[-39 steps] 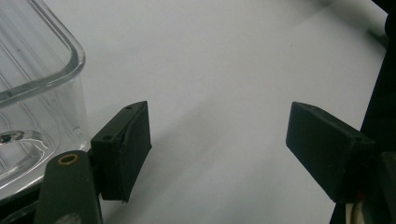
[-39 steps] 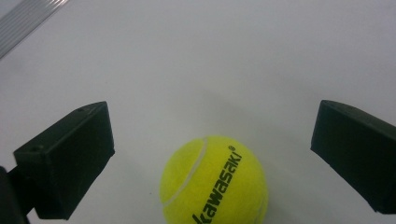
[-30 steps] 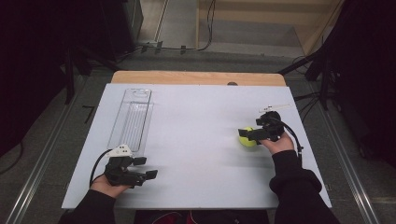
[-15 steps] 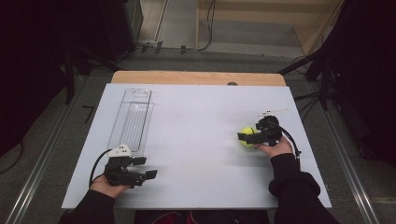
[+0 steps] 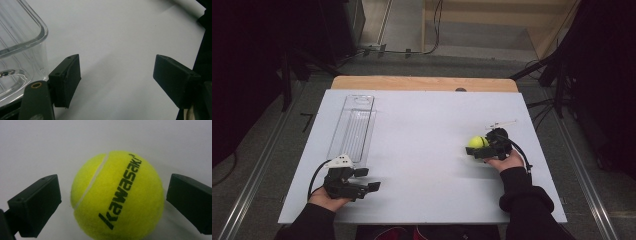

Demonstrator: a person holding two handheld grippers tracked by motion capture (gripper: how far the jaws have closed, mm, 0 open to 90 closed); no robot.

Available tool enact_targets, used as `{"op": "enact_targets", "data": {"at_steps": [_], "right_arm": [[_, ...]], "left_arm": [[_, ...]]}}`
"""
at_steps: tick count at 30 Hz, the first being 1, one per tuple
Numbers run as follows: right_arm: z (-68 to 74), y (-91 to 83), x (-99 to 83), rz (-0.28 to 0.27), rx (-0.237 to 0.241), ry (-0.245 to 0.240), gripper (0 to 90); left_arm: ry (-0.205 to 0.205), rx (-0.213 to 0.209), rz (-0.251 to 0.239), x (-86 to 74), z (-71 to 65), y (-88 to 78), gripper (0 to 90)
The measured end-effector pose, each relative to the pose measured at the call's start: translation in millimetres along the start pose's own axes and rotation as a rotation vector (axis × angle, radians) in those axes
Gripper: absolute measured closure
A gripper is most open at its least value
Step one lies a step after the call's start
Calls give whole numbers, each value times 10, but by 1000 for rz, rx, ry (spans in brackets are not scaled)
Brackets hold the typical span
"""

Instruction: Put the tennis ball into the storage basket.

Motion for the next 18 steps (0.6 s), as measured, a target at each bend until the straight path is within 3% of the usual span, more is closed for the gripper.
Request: {"op": "enact_targets", "data": {"at_steps": [1,2,3,18], "right_arm": [[0,0,0,0,0,0,0],[-3,3,-14,2,-1,-11,153],[-7,-8,-19,-11,-3,-18,220],[-14,-54,-2,-21,19,-44,242]], "left_arm": [[0,0,0,0,0,1,225],[0,0,0,0,0,0,225],[0,0,0,0,1,-1,225],[0,2,1,0,-2,3,225]]}}
Point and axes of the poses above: each handheld gripper's, and its own axes: y roughly forward along the jaws, x roughly out of its top, z roughly to its left, the point moved 2 cm from there along y, roughly forward along the jaws, and after that the axes turned 15 degrees about -x, right-handed, at the moved point
